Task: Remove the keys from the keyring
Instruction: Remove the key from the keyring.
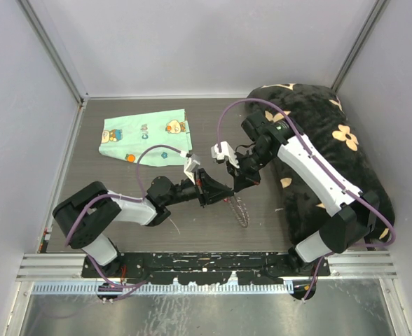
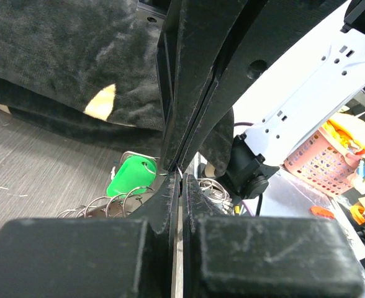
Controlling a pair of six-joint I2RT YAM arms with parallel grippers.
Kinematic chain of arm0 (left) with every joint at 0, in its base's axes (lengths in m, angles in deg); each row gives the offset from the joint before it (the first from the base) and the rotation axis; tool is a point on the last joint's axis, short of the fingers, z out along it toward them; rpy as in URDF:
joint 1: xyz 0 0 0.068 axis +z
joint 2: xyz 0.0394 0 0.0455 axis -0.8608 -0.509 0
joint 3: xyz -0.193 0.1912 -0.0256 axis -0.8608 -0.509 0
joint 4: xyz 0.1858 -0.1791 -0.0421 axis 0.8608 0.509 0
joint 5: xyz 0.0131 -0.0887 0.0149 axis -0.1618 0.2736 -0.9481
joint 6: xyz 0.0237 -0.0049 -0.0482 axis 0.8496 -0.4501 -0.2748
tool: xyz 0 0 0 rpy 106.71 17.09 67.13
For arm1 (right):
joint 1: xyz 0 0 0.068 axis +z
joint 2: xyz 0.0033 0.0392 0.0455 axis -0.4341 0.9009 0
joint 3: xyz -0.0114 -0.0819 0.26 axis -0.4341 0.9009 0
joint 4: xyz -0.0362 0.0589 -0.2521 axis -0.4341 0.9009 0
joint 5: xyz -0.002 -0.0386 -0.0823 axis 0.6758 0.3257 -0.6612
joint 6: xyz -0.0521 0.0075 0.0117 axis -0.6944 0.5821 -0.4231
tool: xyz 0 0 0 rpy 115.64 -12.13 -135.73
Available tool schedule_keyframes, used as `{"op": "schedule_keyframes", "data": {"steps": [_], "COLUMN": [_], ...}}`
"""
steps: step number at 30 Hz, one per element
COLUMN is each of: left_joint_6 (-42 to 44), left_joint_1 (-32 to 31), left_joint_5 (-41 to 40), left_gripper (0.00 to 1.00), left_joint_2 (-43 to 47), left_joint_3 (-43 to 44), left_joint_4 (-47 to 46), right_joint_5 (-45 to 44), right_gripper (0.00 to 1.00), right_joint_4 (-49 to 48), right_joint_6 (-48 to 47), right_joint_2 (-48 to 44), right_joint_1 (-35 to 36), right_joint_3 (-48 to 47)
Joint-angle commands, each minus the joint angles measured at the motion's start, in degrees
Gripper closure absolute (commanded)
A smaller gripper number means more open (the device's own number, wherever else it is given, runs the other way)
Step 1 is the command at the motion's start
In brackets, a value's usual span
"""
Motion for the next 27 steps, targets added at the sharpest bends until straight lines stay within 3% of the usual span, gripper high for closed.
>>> {"op": "schedule_keyframes", "data": {"steps": [1,9,18,22,24,27], "left_joint_6": [-2.9,-3.7,-4.2,-5.2,-5.4,-5.5], "left_joint_1": [0.0,-0.1,-0.1,-0.1,-0.1,0.0], "left_joint_5": [-1.3,-4.3,-6.3,-8.5,-9.5,-10.3], "left_gripper": [1.00,1.00,1.00,1.00,1.00,1.00], "left_joint_2": [3.4,7.5,12.0,13.9,14.9,16.3], "left_joint_3": [0.9,-0.5,-0.7,-0.6,-0.4,0.7], "left_joint_4": [-3.8,-3.1,-2.1,-2.3,-2.2,-1.3], "right_joint_5": [5.3,12.5,24.3,33.5,38.8,47.4], "right_gripper": [0.99,0.85,0.53,0.46,0.44,0.45], "right_joint_4": [-2.8,-3.8,-2.1,-2.1,-5.4,-22.3], "right_joint_6": [-0.6,-0.8,-2.0,-1.5,3.2,22.1], "right_joint_2": [-3.2,-4.7,-6.5,-7.9,-9.1,-12.9], "right_joint_1": [-1.2,-6.0,-12.9,-16.7,-18.5,-20.8], "right_joint_3": [0.7,1.8,0.5,1.3,3.0,9.6]}}
